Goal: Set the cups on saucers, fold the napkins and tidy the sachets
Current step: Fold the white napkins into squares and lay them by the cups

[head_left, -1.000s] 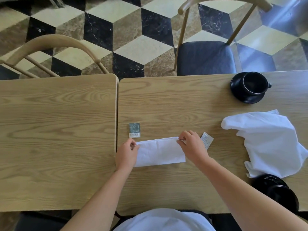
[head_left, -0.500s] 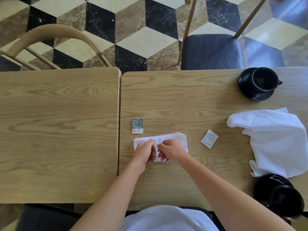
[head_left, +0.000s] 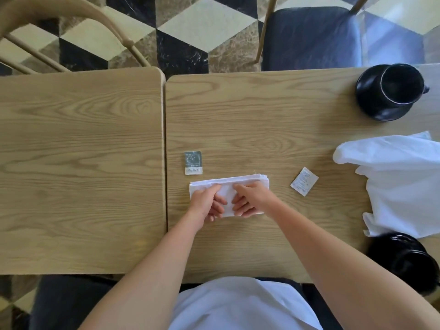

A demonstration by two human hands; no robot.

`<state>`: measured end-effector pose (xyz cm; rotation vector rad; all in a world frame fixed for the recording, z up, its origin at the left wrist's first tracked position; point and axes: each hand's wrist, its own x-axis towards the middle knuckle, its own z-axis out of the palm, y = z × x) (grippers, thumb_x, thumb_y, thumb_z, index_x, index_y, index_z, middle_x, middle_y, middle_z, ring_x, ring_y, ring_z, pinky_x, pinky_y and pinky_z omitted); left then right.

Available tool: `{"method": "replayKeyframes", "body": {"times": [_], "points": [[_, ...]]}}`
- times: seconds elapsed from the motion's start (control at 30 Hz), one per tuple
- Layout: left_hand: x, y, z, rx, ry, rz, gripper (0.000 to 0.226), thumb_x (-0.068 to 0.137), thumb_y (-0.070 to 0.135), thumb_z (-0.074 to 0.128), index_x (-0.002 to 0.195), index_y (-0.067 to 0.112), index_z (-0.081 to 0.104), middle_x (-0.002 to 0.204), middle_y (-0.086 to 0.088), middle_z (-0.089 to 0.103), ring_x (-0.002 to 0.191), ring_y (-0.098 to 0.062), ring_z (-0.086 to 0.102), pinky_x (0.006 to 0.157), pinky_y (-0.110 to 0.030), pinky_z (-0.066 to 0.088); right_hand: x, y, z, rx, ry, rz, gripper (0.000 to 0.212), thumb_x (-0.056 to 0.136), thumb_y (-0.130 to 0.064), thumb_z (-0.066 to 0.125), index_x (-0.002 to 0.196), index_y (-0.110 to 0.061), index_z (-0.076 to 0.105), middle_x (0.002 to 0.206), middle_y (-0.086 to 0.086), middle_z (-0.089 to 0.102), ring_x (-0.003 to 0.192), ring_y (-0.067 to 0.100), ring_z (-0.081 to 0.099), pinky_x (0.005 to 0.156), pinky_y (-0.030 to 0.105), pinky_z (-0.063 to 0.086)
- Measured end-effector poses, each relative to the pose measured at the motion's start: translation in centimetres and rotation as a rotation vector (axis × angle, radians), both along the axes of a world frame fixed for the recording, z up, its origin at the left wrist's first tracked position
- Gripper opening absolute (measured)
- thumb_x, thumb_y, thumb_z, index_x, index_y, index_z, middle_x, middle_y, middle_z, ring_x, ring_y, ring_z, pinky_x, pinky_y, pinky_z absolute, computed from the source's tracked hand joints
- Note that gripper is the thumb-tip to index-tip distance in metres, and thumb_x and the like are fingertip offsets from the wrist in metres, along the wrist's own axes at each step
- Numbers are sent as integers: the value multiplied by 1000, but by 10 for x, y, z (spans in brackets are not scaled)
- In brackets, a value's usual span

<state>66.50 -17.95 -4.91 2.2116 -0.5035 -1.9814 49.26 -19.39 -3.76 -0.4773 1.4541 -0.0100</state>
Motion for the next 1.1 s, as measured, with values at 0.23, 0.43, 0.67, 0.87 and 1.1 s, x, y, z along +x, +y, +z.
{"method": "replayKeyframes", "body": {"times": [0.23, 0.43, 0.67, 0.87, 1.1], "points": [[35, -3, 16, -228, -422, -66, 43, 82, 43, 67, 57, 8, 60, 47, -2, 60, 42, -23, 55, 47, -25, 41, -43, -12, 0, -636, 726, 576, 36, 84, -45, 64, 63, -18, 52, 65, -5, 56, 67, 24, 56, 51, 30, 38], [-4, 26, 31, -657, -525, -230, 39, 91, 24, 52, 58, 15, 34, 48, 3, 33, 49, -12, 27, 49, -34, 23, -40, -29, 7, -860, 547, 861, 41, 89, -33, 72, 126, -21, 59, 126, -1, 58, 121, 25, 46, 90, 36, 48], [-44, 55, 27, -359, -170, -131, 32, 88, 27, 53, 61, 16, 40, 57, -1, 42, 54, -17, 37, 55, -32, 29, -7, -27, 32, -635, 651, 1168, 28, 91, -24, 60, 119, -17, 63, 126, 5, 58, 124, 28, 49, 98, 40, 37], [-22, 82, 42, 45, 232, 90, 47, 92, 53, 58, 77, 8, 64, 69, -10, 65, 52, -21, 59, 51, -24, 43, 12, -16, 76, -401, 451, 1053, 16, 86, -10, 56, 97, -5, 66, 99, 13, 68, 81, 29, 59, 65, 29, 45], [1, 91, 61, 99, 653, 463, 80, 86, 68, 61, 127, 0, 56, 117, -27, 71, 99, -41, 73, 83, -48, 59, 18, -6, 136, -436, 261, 482, 29, 86, -25, 67, 112, -11, 63, 92, 3, 60, 77, 21, 59, 51, 21, 44]]}}
